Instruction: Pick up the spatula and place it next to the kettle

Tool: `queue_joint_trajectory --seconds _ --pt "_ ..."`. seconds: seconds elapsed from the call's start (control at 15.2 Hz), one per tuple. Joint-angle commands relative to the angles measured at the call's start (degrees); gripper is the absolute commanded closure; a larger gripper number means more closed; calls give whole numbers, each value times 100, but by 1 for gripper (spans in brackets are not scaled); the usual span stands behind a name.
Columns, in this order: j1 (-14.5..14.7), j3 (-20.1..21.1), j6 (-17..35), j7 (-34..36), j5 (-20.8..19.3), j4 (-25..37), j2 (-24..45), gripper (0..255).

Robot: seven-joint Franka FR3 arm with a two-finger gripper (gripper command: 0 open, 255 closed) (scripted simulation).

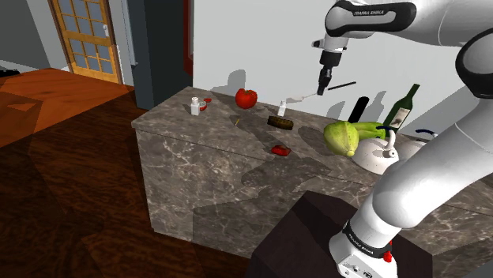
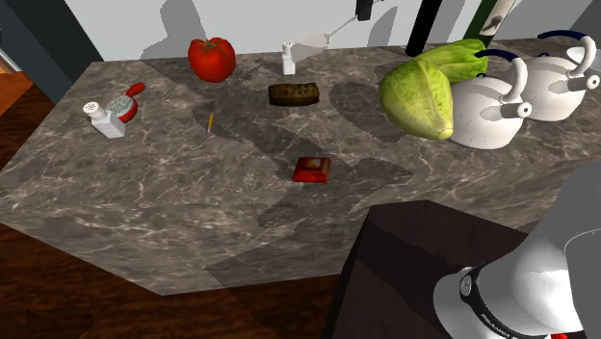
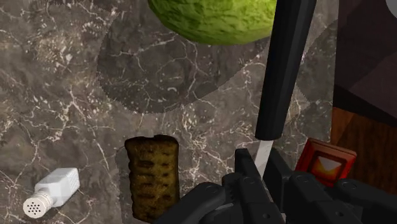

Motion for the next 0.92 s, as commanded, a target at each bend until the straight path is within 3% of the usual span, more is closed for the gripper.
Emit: queue_joint_trajectory --seconds 0.0,0.46,0.86 --pt "-113 -195 -2 -313 -51 50 12 255" --pt "-435 -857 56 -1315 -64 379 301 255" --pt "-455 -879 516 -1264 -103 -120 258 255"
